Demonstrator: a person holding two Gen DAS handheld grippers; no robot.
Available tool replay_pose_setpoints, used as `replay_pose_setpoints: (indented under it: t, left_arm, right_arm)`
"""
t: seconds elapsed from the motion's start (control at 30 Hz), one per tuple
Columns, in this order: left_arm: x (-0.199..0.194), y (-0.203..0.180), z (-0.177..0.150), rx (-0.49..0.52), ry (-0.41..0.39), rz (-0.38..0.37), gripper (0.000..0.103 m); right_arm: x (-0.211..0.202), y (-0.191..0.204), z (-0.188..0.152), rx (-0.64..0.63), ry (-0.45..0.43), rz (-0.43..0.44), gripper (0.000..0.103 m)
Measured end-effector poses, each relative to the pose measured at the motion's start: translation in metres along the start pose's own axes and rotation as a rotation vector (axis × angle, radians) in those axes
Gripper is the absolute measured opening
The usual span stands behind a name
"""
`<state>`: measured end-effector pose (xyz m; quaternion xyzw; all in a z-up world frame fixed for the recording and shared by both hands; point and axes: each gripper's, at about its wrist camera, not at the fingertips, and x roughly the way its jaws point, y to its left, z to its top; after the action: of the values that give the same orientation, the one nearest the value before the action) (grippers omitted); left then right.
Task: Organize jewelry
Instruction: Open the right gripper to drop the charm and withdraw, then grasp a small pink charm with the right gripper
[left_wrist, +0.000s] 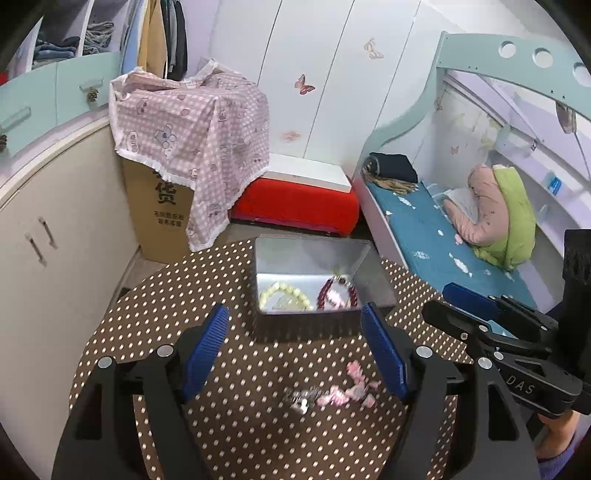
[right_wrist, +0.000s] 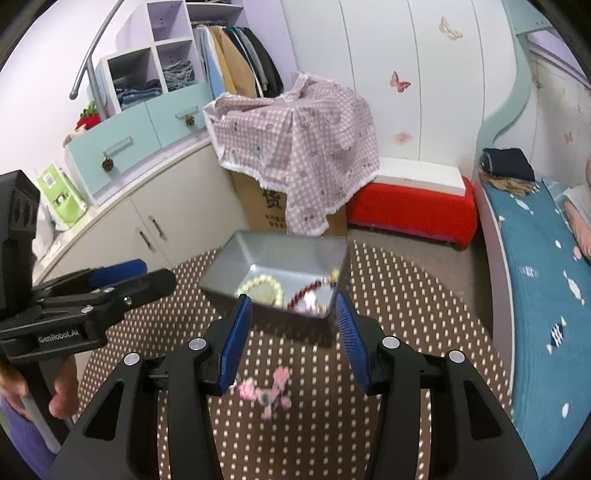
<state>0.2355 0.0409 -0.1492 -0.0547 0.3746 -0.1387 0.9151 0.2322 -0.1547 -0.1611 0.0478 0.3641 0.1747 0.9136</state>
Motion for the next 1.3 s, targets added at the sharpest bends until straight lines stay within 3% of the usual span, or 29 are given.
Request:
replay_pose_setpoints:
  t: [0.23,0.53,0.63,0.83,0.93,1.3]
  left_arm:
    - [0.0,0.008,-0.034,-0.019,0.032,0.009,0.072]
    - [0.025,0.022,-0.073,-0.046,0.126,-0.023,0.072]
    - [0.03,0.023,-0.08,-0.034,0.137,-0.03,0.072]
    - [0.037,0.022,-0.086,0.0,0.155,-0.056,0.072]
    - [0.038,0.019,-0.086,0.025,0.148,-0.045,0.072]
    - [0.053,-0.001,-0.084,0.115,0.168,-0.056,0.072]
  right_arm:
    - [0.005,0.012,-0.044,-0.026,0.056,-0.036,0.047]
    - [0.042,0.022,-0.088,-0.018,0.182,-0.04,0.046]
    - [0.049,0.025,-0.09,-0.019,0.196,-0.036,0.037]
    - [0.056,0.031,-0.088,-0.034,0.194,-0.035,0.03]
    - [0.059,0.031,-0.087,-0.048,0.19,-0.041,0.012]
    - [0.018,0.003,-0.079,-0.013,0.112,-0.045,0.011]
